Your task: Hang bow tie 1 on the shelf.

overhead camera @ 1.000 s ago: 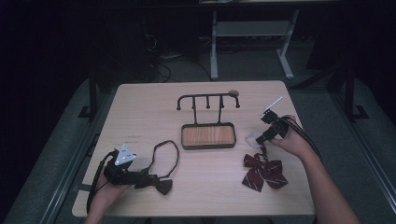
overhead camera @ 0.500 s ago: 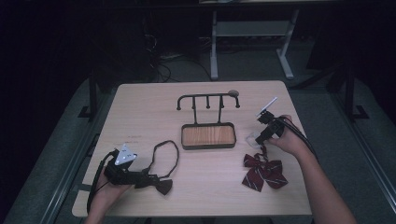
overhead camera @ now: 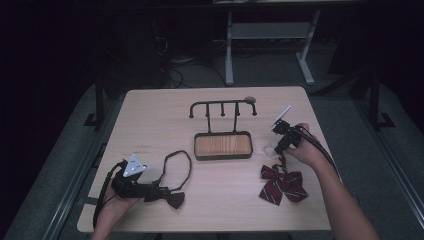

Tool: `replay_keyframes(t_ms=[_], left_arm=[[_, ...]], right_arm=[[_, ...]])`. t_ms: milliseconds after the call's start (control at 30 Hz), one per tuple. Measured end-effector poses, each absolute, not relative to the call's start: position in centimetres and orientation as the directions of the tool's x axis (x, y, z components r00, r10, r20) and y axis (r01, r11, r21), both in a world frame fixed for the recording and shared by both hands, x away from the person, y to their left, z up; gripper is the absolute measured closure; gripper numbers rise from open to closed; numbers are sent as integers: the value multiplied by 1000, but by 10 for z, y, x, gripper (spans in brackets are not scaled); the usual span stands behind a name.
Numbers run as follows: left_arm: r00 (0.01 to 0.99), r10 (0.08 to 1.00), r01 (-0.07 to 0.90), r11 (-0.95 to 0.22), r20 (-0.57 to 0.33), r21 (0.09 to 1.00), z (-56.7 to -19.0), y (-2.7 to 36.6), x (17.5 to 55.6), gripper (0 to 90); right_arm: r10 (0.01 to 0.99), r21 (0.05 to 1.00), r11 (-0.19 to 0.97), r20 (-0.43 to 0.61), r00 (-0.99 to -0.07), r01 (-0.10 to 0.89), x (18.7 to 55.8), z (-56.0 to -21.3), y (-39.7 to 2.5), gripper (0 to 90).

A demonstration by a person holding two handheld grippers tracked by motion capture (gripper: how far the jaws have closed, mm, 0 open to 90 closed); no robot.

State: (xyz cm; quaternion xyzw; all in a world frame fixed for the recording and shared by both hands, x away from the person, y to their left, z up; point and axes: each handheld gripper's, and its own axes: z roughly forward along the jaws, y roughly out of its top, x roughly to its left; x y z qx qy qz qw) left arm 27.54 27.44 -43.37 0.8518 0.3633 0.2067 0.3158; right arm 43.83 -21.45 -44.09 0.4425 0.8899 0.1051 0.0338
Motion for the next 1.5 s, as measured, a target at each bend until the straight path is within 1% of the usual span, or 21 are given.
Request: replay_keyframes(t_ms=[100,200,367,633,733,967,1200,1500], left_arm=[[651,750,488,-534,120,691,-433,274,275,275],[652,749,488,-536,121,689,-434,274,275,274],[653,748,489,-537,119,688,-434,274,275,274],[656,744,487,-542,123,685,-434,273,275,274],[658,743,486,-545,125,683,-434,272,275,274],[659,742,486,-544,123,684,-435,271,275,273],[663,739,484,-549,124,681,-435,270,275,273],[663,738,486,-552,126,677,-436,269,275,271]], right_arm=[[796,211,585,33,-604,783,438,-441,-215,851],[797,204,584,43,-603,786,438,-440,-216,857],[800,205,577,56,-598,791,434,-436,-220,859],[792,214,572,108,-601,792,425,-425,-229,859],[776,207,591,117,-620,779,421,-419,-230,859],[743,240,609,162,-650,756,414,-400,-233,858],[716,270,607,221,-662,747,409,-391,-238,858],[669,304,636,241,-703,709,404,-380,-238,858]])
